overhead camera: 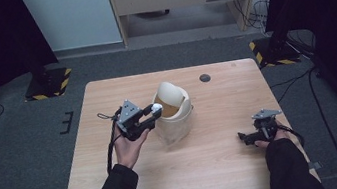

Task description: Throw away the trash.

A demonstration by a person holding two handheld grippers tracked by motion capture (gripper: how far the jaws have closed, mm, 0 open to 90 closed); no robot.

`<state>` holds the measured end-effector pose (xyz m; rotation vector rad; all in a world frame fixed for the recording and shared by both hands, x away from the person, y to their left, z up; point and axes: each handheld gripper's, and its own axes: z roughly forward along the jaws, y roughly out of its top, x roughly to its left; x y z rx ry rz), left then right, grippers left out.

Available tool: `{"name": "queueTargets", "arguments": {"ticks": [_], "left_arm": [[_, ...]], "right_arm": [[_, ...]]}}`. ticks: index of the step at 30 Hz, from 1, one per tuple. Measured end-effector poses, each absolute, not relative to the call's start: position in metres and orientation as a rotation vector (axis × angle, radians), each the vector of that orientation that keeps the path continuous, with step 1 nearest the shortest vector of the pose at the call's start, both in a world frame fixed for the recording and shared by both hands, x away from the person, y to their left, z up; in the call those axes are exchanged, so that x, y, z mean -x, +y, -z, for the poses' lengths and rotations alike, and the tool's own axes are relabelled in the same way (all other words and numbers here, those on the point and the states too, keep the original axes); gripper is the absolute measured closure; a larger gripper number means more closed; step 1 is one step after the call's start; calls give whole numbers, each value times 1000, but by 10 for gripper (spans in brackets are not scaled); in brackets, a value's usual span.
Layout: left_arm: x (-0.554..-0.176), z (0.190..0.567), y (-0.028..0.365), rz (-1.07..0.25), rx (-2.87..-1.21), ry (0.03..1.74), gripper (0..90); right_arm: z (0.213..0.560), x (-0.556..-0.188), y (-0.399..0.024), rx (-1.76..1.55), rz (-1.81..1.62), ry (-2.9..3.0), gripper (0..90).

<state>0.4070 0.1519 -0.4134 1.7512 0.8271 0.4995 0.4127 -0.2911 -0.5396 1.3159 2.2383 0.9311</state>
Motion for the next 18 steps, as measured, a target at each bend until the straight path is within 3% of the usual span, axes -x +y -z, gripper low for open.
{"name": "queueTargets", "arguments": {"ticks": [18], "left_arm": [[-418, 423, 140, -485, -1789, 839, 623]], "right_arm": [[540, -413, -291, -1316, -931, 2238, 6]]}}
